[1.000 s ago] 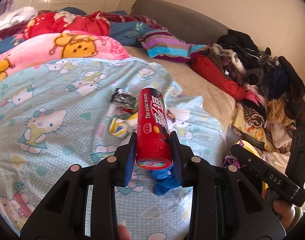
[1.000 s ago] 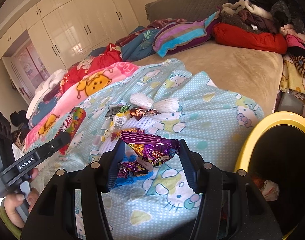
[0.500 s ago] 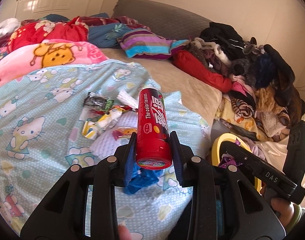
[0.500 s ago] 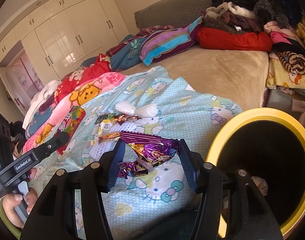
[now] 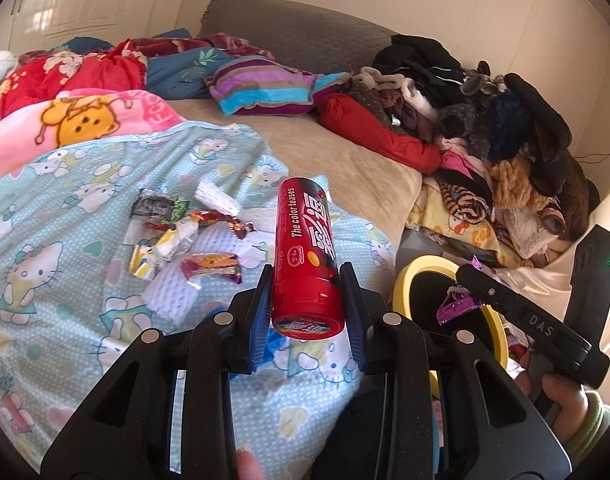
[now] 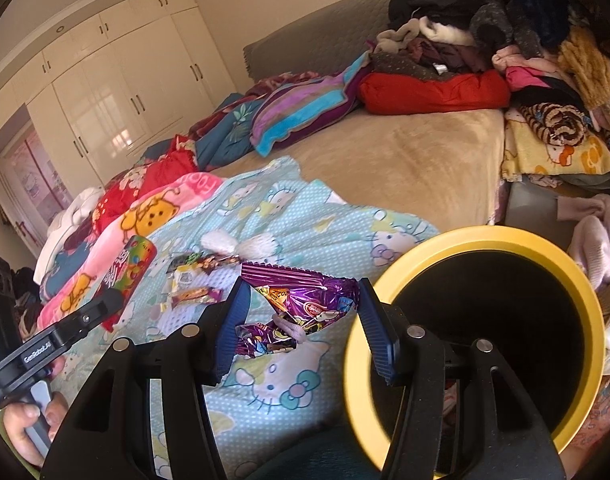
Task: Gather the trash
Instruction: 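Carry the tube and wrapper over the bin and open both tools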
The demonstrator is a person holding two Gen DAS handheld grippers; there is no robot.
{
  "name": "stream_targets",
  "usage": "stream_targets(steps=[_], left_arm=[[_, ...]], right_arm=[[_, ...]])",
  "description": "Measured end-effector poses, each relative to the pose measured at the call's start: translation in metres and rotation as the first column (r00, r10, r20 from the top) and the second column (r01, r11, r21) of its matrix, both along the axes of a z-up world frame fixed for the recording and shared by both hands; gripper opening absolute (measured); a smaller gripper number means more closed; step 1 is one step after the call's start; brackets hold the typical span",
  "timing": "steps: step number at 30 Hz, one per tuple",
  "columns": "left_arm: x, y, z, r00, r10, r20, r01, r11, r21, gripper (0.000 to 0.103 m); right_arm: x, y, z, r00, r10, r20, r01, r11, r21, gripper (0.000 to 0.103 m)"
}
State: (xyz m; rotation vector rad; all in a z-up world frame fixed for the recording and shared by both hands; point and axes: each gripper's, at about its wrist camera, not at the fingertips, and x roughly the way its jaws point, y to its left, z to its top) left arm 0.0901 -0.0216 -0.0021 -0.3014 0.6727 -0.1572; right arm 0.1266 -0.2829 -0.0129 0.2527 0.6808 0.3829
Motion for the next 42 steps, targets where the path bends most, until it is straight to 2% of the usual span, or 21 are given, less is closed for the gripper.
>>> stream_targets(steps=[21,30,42], left_arm=[[0.009,-0.057,0.005,0.991,-0.136,0.017,0.135,0.991,0.024,0.024],[0.016,-0.104,0.0,0.969,-0.248,0.009,0.248,0.968,0.045,0.024],[0.019,-0.164,-0.024,0.917,-0.395,-0.053,0.398,0.915,0.068,0.024]], right_arm=[[0.0,-0.062,-0.002,0.988,-0.153,-0.004,0.153,0.987,0.036,0.052],[0.002,-0.096,-0.01,0.972,-0.233,-0.023,0.233,0.971,0.045,0.052],[0.003,-0.134,-0.028,0.944,-0.323,-0.074,0.326,0.944,0.046,0.054]])
